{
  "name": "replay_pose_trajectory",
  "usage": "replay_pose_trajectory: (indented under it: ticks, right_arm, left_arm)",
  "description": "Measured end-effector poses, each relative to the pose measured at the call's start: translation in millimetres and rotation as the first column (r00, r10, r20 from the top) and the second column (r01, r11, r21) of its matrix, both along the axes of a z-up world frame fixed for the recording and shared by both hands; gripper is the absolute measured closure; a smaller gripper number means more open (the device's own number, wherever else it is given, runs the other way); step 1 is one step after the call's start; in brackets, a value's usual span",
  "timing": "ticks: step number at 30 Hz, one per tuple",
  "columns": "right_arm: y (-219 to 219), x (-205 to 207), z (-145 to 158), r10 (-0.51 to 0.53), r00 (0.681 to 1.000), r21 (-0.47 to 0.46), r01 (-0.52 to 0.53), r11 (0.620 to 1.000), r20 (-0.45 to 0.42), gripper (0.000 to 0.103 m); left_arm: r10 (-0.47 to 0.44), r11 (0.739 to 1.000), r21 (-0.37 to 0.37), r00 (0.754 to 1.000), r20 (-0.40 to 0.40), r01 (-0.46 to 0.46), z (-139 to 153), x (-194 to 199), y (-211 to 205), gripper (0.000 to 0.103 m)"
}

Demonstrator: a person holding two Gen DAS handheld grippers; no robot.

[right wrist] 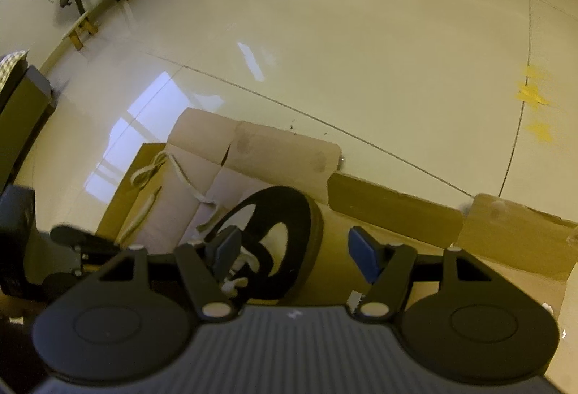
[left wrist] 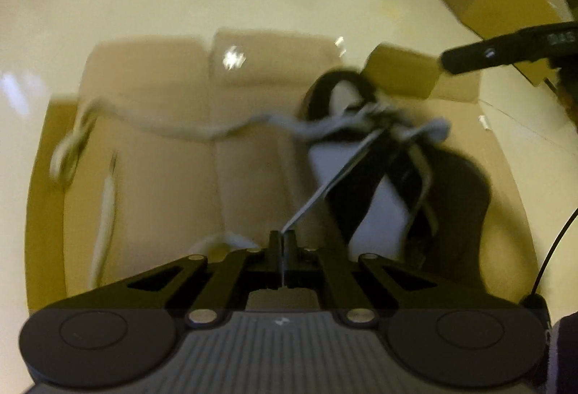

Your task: Lace up shoes with both hands

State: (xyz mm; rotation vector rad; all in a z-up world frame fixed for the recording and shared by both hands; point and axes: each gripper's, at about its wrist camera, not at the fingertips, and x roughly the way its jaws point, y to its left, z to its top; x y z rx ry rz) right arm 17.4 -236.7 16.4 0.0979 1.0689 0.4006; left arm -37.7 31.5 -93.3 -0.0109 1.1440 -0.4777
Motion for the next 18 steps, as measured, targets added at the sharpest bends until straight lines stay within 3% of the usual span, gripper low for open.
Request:
replay_pose_trajectory:
  ticks: [5, 8, 10, 12, 14, 16, 17, 18]
  right_arm:
    - [-1, -6, -2, 0.026, 0.999, 0.017, -0.025, 1.000, -0.042, 0.035]
    - [11, -19, -3, 0.151, 0.987, 0.025, -0.149, 0.988, -0.064, 0.049]
    - [24, -26, -7, 0.223, 0.971, -0.006, -0.224, 0.975, -0.081, 0.056]
    - [27, -26, -12, 0.204, 0.975, 0.019, -0.203, 0.979, -0.091, 0.056]
    - [29, -21, -16, 0.177, 0.978, 0.044, -0.173, 0.984, -0.111, 0.057]
    - [30, -13, -24, 0.155, 0.974, 0.102, -0.139, 0.985, -0.164, 0.071]
    - [30, -10, -28, 0.145, 0.971, 0.131, -0.121, 0.984, -0.192, 0.093]
    - [27, -6, -29, 0.109, 0.967, 0.186, -0.067, 0.980, -0.229, 0.099]
  left_arm:
    - [0.057, 0.998, 0.036, 0.998, -0.039, -0.056, -3, 0, 22, 0.103]
    - [0.077, 0.997, -0.005, 0.995, -0.064, -0.078, 0, 2, 30, 0.098]
    - [0.083, 0.996, -0.035, 0.993, -0.080, -0.087, 2, 4, 33, 0.091]
    - [0.078, 0.995, -0.055, 0.994, -0.082, -0.083, 6, 4, 32, 0.069]
    - [0.049, 0.996, -0.071, 0.998, -0.049, -0.052, 11, 3, 23, 0.061]
    - [0.019, 0.998, -0.066, 0.999, -0.027, -0.021, 12, 3, 15, 0.061]
    - [0.000, 0.998, -0.062, 1.000, -0.014, -0.001, 13, 4, 10, 0.061]
    - [-0.011, 0.998, -0.059, 1.000, -0.005, 0.011, 13, 5, 8, 0.061]
